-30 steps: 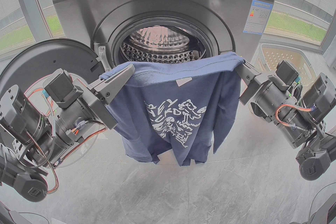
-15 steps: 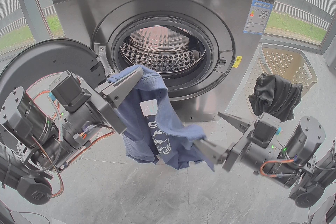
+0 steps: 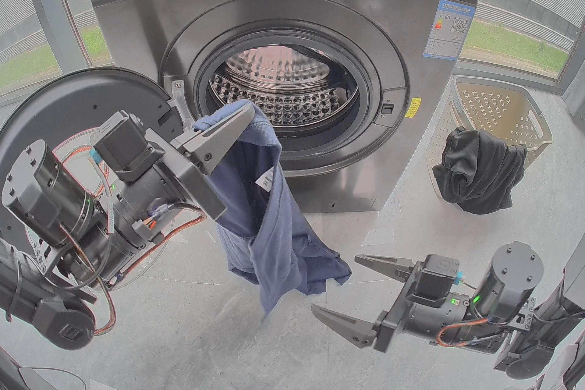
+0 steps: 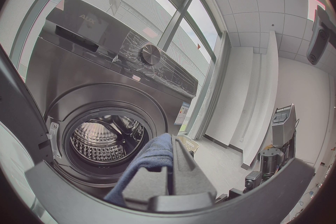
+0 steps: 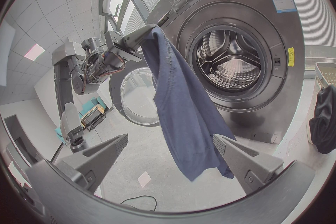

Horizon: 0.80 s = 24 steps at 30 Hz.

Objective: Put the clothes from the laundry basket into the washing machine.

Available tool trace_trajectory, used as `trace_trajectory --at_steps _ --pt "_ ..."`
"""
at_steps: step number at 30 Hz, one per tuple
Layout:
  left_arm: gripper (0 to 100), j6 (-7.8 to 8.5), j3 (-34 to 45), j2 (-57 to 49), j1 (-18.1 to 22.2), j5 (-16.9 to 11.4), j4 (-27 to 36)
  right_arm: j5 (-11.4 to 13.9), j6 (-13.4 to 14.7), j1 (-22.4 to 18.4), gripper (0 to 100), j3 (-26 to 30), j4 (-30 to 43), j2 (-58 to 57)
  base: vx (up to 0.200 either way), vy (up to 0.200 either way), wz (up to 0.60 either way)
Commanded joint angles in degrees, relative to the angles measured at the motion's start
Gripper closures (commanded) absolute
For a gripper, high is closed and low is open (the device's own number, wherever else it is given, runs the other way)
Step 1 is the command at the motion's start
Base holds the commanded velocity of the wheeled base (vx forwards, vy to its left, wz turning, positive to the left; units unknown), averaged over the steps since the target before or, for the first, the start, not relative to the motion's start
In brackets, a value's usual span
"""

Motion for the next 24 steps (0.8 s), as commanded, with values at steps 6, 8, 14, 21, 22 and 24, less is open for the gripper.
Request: trace_trajectory --at_steps 6,8,14,21,22,24 --pt "100 -0.12 -0.24 -1.69 -0.45 -0.36 -0.14 -0.53 -0.29 -6.38 0 -14.00 -0.03 13.12 0.000 0.000 0.00" --pt "100 -0.12 -0.50 -1.86 -0.45 -0.36 -0.14 -0.53 -0.38 -7.08 0 -18.74 0.05 16.55 0.000 0.000 0.00" --pt "100 -0.21 -1.12 -2.57 -0.45 -0.36 -0.14 -0.62 -0.64 -6.11 0 -25.33 0.84 21.38 0.000 0.000 0.00" --pt "100 -0.21 -1.03 -2.48 -0.72 -0.36 -0.14 -0.53 -1.26 -3.04 0 -30.17 0.84 24.90 0.000 0.000 0.00" --pt "100 -0.21 -1.03 -2.48 -0.72 -0.36 -0.14 -0.53 -1.35 -2.51 0 -30.96 0.93 25.25 0.000 0.000 0.00" --pt "100 -0.21 -1.03 -2.48 -0.72 -0.36 -0.14 -0.53 -1.35 -2.07 0 -32.36 1.02 26.04 0.000 0.000 0.00"
